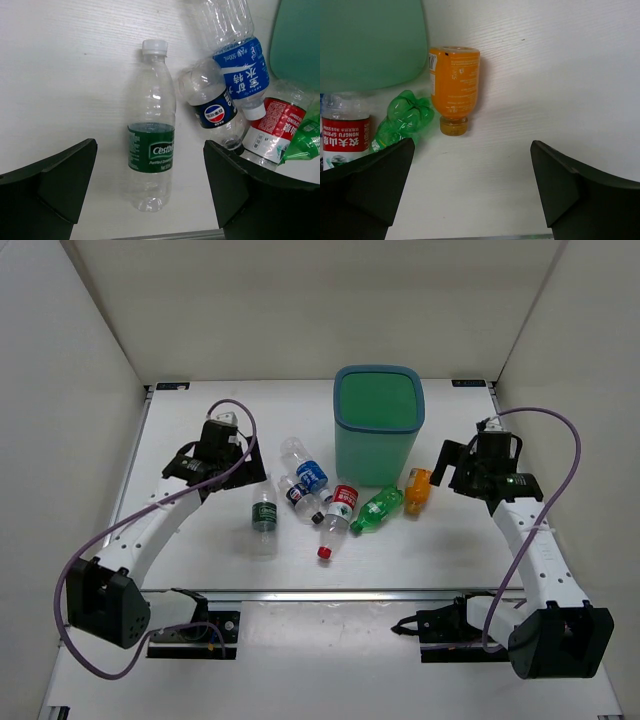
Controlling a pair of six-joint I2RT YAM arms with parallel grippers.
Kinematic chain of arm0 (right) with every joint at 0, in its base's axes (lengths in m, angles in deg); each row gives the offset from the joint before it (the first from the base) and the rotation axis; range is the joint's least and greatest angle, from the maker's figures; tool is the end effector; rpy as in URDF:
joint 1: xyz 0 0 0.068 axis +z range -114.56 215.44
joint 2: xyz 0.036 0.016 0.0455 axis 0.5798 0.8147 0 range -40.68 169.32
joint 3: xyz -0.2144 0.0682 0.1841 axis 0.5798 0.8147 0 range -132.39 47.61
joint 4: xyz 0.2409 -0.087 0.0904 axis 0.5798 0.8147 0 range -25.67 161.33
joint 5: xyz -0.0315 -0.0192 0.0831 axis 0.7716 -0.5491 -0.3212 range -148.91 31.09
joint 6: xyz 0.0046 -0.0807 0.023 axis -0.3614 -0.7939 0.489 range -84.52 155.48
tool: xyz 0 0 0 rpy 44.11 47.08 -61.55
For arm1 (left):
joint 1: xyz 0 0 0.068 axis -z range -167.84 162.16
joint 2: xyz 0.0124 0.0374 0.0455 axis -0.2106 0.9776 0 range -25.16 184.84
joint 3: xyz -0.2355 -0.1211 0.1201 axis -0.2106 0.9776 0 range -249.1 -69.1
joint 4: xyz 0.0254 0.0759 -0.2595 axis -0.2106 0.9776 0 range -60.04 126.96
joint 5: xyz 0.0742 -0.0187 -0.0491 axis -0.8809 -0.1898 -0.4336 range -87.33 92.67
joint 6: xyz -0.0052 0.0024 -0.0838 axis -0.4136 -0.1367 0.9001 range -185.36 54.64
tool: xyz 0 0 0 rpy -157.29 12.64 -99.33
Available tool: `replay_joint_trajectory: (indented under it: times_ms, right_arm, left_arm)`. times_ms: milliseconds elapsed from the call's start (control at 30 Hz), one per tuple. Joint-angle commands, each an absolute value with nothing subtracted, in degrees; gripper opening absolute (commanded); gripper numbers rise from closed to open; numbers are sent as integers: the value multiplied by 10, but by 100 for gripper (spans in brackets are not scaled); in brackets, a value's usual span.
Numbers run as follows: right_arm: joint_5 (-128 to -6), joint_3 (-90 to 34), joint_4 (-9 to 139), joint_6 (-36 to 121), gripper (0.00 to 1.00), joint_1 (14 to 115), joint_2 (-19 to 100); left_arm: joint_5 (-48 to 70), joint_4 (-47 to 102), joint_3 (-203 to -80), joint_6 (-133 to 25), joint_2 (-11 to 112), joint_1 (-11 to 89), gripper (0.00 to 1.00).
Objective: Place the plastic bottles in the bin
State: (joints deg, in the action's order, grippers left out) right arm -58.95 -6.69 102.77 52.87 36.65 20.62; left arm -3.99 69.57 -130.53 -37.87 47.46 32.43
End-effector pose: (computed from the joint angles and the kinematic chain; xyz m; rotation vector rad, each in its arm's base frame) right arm 0.2492 0.0054 0.2844 0.3331 2.3459 0.1576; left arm 0.2761 -0.0928 0.2784 -0.2057 2.4538 -0.2240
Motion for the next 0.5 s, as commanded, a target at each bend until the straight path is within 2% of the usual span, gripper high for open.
replay_joint_trajectory:
  times_ms: [0,67,200,467]
  right_arm:
    - [-572,-89,1018,517,99,370,198]
    - [-580,-86,1000,506,99,385,197]
    - [-519,-81,963,500,99,428,217]
    - [-550,1,789,586,99,399,270]
  left_arm:
    - [-38,696,-1285,-364,429,327,98]
    - [-39,698,-1270,-360,422,326,99]
    - [-39,703,-1238,-350,397,338,99]
    - [-44,735,-1206,-342,342,326,99]
